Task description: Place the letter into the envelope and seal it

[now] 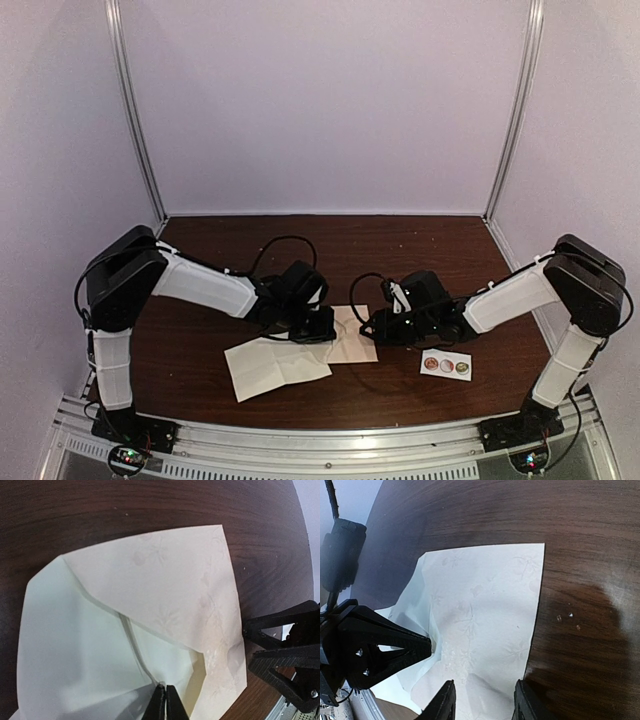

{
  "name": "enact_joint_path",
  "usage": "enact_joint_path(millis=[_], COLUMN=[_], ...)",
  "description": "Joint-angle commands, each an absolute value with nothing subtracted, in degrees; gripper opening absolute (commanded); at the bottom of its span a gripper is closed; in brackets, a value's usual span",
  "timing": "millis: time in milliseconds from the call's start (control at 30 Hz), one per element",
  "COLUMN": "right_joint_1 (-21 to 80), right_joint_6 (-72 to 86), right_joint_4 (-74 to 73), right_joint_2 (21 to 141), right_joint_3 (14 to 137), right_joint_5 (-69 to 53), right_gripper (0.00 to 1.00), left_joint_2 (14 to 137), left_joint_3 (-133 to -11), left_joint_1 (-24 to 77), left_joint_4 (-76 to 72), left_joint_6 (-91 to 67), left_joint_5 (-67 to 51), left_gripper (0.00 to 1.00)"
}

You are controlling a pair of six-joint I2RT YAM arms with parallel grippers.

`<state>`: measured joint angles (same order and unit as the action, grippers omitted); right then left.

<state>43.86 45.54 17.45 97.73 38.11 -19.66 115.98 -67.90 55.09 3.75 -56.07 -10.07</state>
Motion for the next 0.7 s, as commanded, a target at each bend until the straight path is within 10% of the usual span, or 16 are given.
enact_joint_path(millis=[0, 367, 667], right_joint_1=[44.8, 44.9, 44.7], right_joint_6=[46.3, 46.3, 39.8], right_joint_4=[15.0, 13.6, 5.0], right_joint_2=[99.4, 96.9, 88.6], right_joint_3=[38.3, 37.7, 40.6], right_joint_5=[-19.5, -16.8, -9.8], right_gripper=[0.41, 0.41, 0.48], left_joint_2=[117.9, 115.6, 99.4], left_joint_3=[-66.0, -66.4, -63.6], left_joint_1=[56.4, 56.7, 56.5], left_joint_4=[0.4, 1.4, 7.0], left_joint_6=[-57.9, -56.4, -48.6], left_joint_5=[-12.5, -8.1, 8.9], left_gripper=[0.04, 0.08, 0.51])
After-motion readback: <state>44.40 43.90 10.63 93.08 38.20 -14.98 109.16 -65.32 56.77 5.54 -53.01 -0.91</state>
